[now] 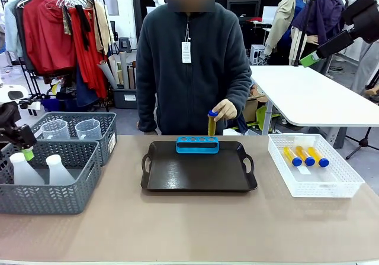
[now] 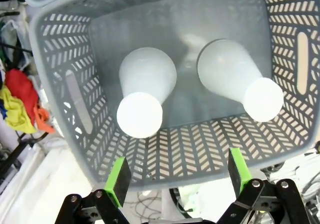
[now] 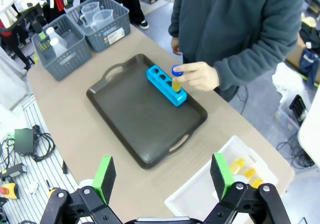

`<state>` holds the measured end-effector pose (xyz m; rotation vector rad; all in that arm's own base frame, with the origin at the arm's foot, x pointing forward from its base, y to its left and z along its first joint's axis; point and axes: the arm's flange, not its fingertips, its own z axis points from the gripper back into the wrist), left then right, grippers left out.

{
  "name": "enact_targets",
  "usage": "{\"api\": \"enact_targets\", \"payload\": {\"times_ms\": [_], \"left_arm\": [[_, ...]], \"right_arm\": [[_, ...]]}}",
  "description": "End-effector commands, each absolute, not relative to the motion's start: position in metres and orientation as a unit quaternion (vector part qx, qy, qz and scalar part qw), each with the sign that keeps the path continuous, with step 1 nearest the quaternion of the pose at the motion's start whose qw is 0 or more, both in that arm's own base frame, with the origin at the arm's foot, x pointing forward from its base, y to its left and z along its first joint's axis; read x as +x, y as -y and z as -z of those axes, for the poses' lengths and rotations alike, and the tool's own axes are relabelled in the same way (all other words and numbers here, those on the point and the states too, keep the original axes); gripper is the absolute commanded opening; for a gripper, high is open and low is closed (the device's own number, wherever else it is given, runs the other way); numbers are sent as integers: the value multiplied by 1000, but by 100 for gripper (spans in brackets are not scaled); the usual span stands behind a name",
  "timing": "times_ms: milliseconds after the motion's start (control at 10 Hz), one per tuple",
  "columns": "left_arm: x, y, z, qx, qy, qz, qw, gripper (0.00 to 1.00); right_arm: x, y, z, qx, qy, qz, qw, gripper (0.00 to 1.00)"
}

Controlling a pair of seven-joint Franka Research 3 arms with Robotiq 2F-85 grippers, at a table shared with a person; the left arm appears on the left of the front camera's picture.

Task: Prepare the laboratory tools.
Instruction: Pick up one Small flask and place it on the Handle tray.

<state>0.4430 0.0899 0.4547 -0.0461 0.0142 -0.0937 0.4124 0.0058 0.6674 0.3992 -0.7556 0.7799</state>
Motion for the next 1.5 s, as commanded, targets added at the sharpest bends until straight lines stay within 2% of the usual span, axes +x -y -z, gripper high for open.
{"api": "enact_targets", "payload": {"times_ms": [0, 500, 600, 700, 1100, 1200, 1400], "left_arm": [[450, -86, -447, -1, -3, 31, 1000, 100], [452, -96, -425, -6, 15, 3, 1000, 100], [452, -99, -424, -6, 18, -1, 1000, 97], [454, -102, -422, 1, 22, 1, 1000, 84], [455, -103, -421, -3, 24, 5, 1000, 7], [455, -102, -420, -2, 25, 5, 1000, 0], [456, -102, -420, 2, 26, 4, 1000, 0]], "right_arm": [[413, -7, -669, 199, 364, -370, 831, 100], [413, -7, -669, 199, 364, -370, 831, 100], [413, -7, -669, 199, 364, -370, 831, 100], [413, -7, -669, 199, 364, -370, 831, 100], [413, -7, -669, 199, 364, -370, 831, 100], [413, -7, -669, 199, 364, -370, 831, 100], [413, -7, -669, 199, 364, -370, 831, 100]]}}
